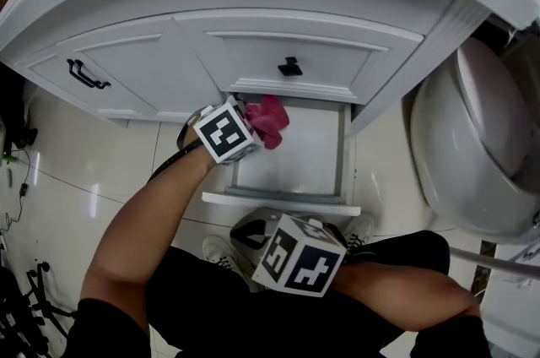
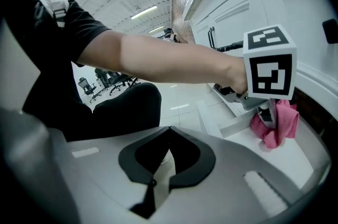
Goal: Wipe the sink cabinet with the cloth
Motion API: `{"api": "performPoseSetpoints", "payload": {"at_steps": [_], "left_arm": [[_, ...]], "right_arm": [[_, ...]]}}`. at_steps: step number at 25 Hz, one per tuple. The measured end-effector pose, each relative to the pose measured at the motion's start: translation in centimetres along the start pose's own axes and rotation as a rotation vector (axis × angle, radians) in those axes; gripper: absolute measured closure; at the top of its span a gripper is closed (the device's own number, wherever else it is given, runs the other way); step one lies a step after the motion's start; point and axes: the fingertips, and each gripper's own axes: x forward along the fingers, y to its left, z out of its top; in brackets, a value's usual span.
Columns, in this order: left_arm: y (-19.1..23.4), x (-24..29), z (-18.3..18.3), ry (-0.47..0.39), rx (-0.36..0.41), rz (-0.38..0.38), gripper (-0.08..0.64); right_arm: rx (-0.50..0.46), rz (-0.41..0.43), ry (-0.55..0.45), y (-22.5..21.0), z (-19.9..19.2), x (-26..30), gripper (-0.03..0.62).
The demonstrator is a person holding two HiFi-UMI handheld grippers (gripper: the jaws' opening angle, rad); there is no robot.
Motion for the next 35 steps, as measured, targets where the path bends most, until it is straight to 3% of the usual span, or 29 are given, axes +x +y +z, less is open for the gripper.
{"api": "performPoseSetpoints", "payload": {"at_steps": [7, 12, 16, 27, 35], "left_arm": [[-1.7, -0.6, 1.5, -0.052, -0.018, -0.030, 0.465], [-7.1, -0.6, 7.1, -0.176, 0.025, -0.169, 0.465], [-10.4, 1.2, 9.0, -0.154, 0.083, -0.239, 0.465], [-11.0, 3.0, 9.5, -0.130, 0.122, -0.228, 0.465], [-9.0, 2.4, 5.1, -0.039, 0.099, -0.173, 0.465]], "right_arm": [[0.003, -0.011, 0.000, -0.1, -0.2, 0.0, 0.586], [-0.003, -0.012, 0.009, 0.1, -0.6, 0.0, 0.586], [-0.011, -0.012, 0.011, 0.5, -0.5, 0.0, 0.586], [-0.008, -0.019, 0.006, 0.5, -0.8, -0.6, 0.586], [-0.007, -0.014, 0.011, 0.6, -1.1, -0.6, 0.586]]}}
